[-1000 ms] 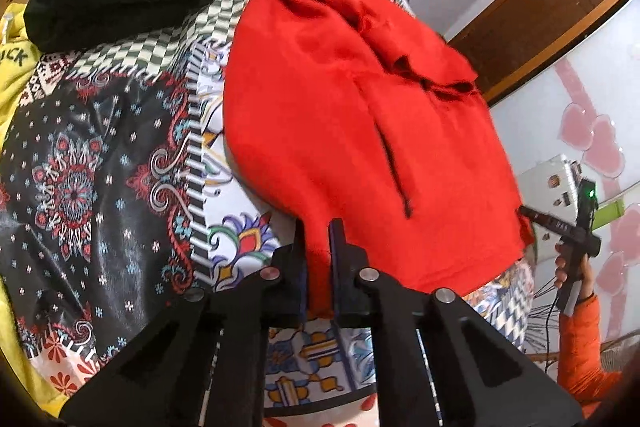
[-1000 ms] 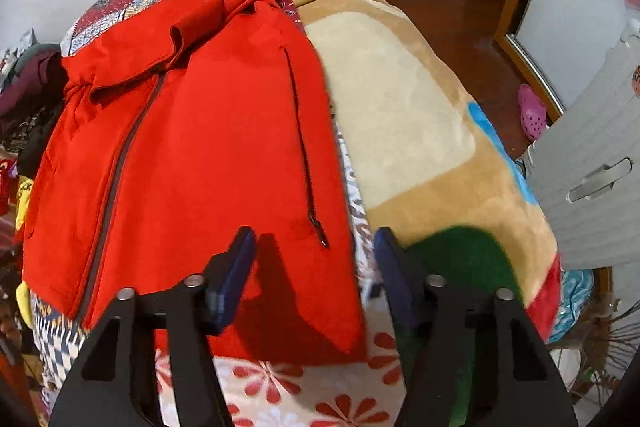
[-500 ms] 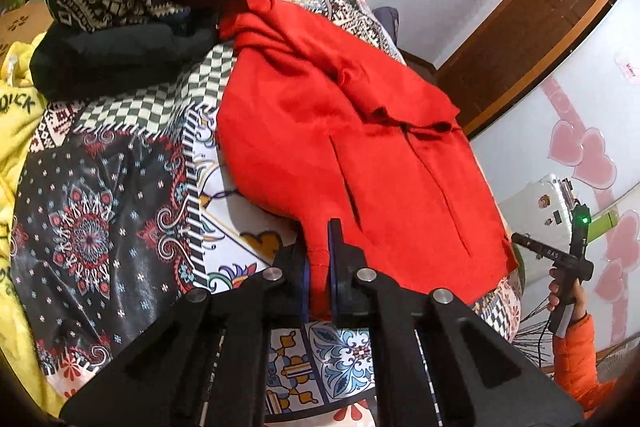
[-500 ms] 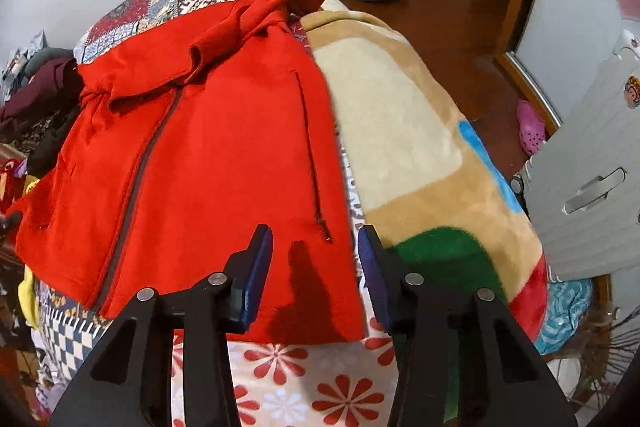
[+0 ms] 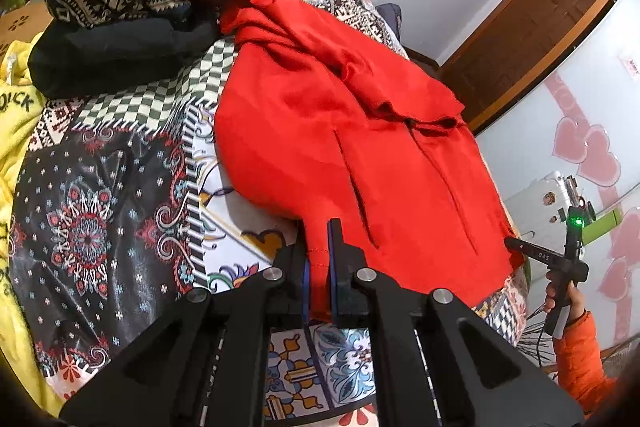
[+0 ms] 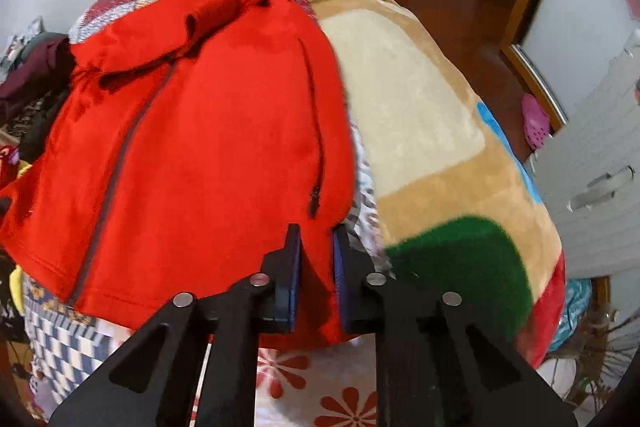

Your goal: Fold large clothes

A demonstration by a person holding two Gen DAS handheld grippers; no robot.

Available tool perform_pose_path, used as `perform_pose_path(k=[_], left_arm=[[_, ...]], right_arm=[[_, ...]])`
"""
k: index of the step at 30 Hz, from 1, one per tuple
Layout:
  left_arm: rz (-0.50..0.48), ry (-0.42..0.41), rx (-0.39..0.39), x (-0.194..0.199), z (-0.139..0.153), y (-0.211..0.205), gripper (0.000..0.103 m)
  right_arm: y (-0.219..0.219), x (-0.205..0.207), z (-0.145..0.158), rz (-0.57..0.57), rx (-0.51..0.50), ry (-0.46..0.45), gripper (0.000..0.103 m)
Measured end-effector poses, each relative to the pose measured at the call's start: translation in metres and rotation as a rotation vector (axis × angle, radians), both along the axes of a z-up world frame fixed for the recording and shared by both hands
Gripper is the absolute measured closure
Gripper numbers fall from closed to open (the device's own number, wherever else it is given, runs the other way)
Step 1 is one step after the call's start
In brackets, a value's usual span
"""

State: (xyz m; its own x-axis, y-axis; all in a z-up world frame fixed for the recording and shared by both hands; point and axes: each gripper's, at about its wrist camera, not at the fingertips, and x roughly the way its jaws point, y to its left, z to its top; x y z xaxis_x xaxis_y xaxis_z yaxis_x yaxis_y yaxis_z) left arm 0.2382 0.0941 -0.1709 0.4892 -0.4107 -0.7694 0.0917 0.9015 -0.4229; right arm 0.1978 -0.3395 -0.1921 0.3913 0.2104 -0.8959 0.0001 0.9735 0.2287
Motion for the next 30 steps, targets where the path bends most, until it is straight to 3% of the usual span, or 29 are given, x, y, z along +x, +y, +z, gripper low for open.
perform_pose_path(k=[10,18,24,30], left_arm=[[-0.023,-0.127,0.022,0.04,0.055,-0.012,0.098],[0.061,-0.202,0.061,0.117,0.092,-0.006,0.098],[0.119,-0.194,0.089,0.189,0.094,0.001,0.098],[0.168,-0.13,0.118,0.268,0.063,0.008,0.099]], right_arm=[[0.018,0.042,0.062,0.035,0.032,-0.178,0.092],[0.03,0.12,0.113,0.013,-0.018,-0.32,0.092],[0.036,0.194,0.118,-0.057,-0.051,-0.358,0.092],[0.036,0.254,0.099,-0.101,-0.053,-0.317,0.092]])
